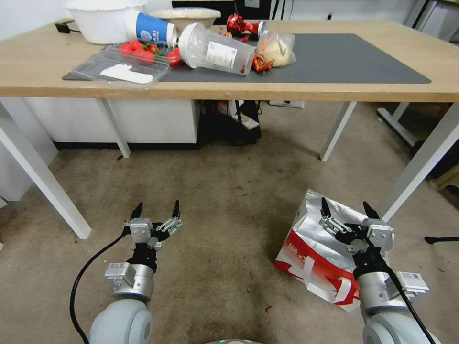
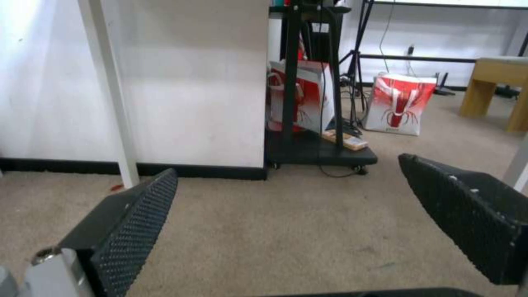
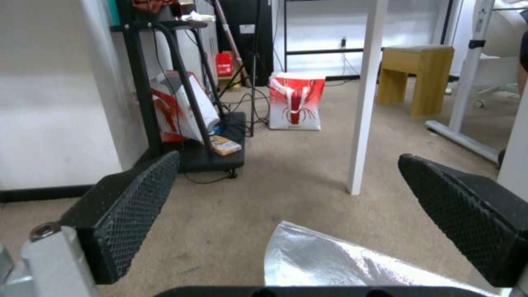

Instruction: Pick up the food delivery bag from the floor and place it on the table.

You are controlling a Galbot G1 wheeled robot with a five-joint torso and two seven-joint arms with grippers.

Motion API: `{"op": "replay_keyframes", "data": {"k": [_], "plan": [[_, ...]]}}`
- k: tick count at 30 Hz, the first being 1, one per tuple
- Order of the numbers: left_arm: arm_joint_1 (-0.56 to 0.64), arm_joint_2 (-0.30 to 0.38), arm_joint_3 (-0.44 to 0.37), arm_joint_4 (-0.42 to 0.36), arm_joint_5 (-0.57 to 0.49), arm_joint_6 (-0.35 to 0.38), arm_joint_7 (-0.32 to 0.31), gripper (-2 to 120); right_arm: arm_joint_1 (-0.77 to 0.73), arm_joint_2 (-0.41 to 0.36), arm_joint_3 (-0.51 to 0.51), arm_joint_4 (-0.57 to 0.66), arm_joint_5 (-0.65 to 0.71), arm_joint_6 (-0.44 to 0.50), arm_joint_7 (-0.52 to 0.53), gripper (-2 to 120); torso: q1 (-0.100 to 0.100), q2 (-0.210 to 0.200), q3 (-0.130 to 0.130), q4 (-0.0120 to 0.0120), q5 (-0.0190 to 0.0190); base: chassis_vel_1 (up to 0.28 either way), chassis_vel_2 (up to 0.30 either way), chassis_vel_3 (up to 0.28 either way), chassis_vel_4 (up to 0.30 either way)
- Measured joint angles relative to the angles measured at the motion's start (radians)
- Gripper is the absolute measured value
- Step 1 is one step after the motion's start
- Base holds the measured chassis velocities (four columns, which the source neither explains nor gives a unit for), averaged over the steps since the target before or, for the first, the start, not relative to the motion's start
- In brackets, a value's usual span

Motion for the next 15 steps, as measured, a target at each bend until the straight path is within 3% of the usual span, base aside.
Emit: {"op": "replay_keyframes", "data": {"k": [15], "plan": [[-0.002,0.001,0.0,0.008,0.0,-0.027,0.0,100,-0.002,0.0,0.0,0.003,0.0,0.0,0.0,100,0.0,0.004,0.0,0.0,0.0,0.0,0.0,0.0,0.0]]}}
